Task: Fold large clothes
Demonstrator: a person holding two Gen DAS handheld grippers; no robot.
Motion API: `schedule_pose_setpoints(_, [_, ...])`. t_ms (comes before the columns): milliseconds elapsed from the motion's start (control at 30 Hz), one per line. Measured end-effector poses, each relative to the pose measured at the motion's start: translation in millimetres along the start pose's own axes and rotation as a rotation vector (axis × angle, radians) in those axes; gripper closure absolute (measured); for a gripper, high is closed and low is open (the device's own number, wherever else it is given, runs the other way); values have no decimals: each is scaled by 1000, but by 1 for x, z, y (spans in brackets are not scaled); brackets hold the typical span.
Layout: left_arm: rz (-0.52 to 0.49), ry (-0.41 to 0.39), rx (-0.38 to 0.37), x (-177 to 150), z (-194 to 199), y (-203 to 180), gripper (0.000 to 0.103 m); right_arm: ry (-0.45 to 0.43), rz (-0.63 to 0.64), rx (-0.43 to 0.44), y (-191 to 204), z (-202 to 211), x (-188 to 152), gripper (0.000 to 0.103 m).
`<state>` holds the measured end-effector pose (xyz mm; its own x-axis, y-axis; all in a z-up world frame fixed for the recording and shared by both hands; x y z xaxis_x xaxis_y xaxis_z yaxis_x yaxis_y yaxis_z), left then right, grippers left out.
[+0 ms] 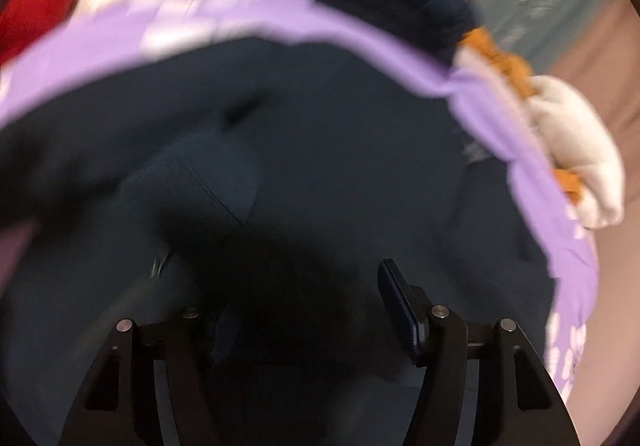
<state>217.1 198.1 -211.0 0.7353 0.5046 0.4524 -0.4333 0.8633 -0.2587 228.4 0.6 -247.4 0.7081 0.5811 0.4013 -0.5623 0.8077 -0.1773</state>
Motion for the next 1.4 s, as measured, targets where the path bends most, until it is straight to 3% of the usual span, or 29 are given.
schedule_pose_setpoints(67, [-12, 21, -22, -2, -6, -3, 0, 2, 11, 29, 5, 2, -3, 39])
schedule_pose_setpoints(167, [-4, 105, -145, -7, -17, -16, 0, -9, 27, 54, -1, 26, -15, 28])
schedule_pose_setpoints(233, [-1, 171, -262, -13, -24, -30, 0, -38, 21, 122, 0, 46, -24, 28])
schedule_pose_setpoints(333, [-4, 206, -304, -19, -31, -44, 0, -114, -79, 334, -17, 79, -39, 25])
schedule_pose_setpoints(433, [6, 245, -328, -22, -42, -58, 0, -182, -225, 402, -56, 98, -53, 25])
schedule_pose_setpoints(533, [-7, 305, -306, -27, -64, -76, 1, -246, -460, 362, -119, 103, -72, 25])
schedule_pose_setpoints(633, [-30, 353, -277, -31, -87, -90, 1, -317, -784, 318, -198, 92, -99, 25])
schedule_pose_setpoints(800, [-87, 304, -235, -21, -97, -113, 2, -376, -1023, 192, -276, 69, -120, 25])
schedule_pose_setpoints(833, [-82, 286, -233, -18, -98, -115, 5, -381, -1048, 189, -285, 64, -122, 25])
schedule_pose_setpoints(867, [-79, 275, -234, -17, -99, -117, 20, -382, -1077, 196, -295, 54, -121, 25])
schedule_pose_setpoints(900, [-86, 275, -232, -16, -102, -120, 43, -376, -1099, 206, -302, 42, -119, 25])
schedule_pose_setpoints(967, [-113, 279, -201, -17, -110, -122, 68, -353, -1110, 235, -309, 24, -116, 25])
schedule_pose_setpoints(1000, [-122, 282, -212, -17, -114, -124, 82, -338, -1105, 246, -309, 14, -113, 33])
schedule_pose_setpoints(1067, [-137, 268, -204, -17, -117, -128, 84, -300, -1066, 255, -307, 0, -105, 65])
schedule_pose_setpoints(1100, [-155, 243, -201, -14, -115, -131, 86, -271, -1039, 226, -304, -5, -102, 91])
schedule_pose_setpoints(1133, [-171, 221, -201, -11, -114, -136, 86, -270, -1024, 216, -307, -6, -102, 95])
schedule_pose_setpoints(1233, [-232, 163, -219, 2, -114, -162, 87, -384, -1040, 219, -322, 8, -112, 98])
schedule_pose_setpoints(1300, [-271, 135, -209, 7, -118, -181, 87, -408, -1086, 154, -332, 8, -121, 98])
schedule_pose_setpoints(1333, [-297, 117, -189, 10, -124, -193, 87, -410, -1105, 126, -334, 7, -123, 98])
schedule_pose_setpoints(1400, [-368, 131, -81, 12, -144, -200, 75, -415, -1143, 113, -337, -2, -127, 96])
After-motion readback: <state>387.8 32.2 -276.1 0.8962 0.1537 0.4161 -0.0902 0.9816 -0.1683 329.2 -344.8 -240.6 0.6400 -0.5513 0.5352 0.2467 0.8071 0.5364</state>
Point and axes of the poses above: each gripper's, at about its wrist camera, not at the fingertips, and z roughly against the way its jaws point, y to its left, x to its top, the point moved 5 cm from there along -z, roughly the way its jaws point, and after that the axes turned 12 degrees about x, right-handed, at the moved point
